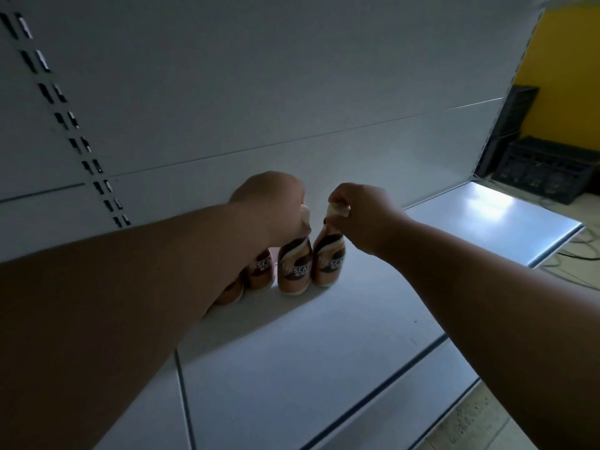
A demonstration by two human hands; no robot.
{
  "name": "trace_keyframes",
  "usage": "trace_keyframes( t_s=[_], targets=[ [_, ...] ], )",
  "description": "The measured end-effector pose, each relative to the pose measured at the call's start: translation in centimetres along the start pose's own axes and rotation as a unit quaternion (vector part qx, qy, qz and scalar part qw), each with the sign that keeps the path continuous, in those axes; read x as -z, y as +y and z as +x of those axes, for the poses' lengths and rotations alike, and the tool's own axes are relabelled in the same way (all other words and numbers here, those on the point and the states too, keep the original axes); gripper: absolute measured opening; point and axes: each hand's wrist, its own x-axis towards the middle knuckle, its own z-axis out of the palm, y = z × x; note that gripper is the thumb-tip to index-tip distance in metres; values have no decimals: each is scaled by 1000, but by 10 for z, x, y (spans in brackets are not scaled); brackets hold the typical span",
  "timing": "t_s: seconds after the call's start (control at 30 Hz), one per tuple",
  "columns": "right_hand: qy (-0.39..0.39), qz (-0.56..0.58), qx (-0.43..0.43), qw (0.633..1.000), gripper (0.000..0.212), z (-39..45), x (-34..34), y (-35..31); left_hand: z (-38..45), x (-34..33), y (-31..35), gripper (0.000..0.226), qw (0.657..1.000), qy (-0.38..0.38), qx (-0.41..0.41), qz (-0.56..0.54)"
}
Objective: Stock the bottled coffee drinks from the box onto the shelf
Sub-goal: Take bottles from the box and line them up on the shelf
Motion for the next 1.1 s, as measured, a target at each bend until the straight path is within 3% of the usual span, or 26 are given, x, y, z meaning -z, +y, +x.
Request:
trace_keyframes(
  t_s=[0.2, 0.37, 0.97, 1.1],
  targets=[
    [20, 5, 2, 1000, 28, 30, -9, 0, 29, -3, -8, 27, 999, 23, -3, 38],
    [-8, -12, 10, 1000, 29, 46, -14, 1, 42, -13, -12, 24, 998, 25, -1, 56],
    [42, -21, 32, 998, 27, 60, -36, -4, 27, -21, -12, 16, 992, 43, 8, 122],
    [34, -12, 15, 999, 42, 51, -35, -7, 21, -19, -10, 22, 992, 58, -4, 112]
  ],
)
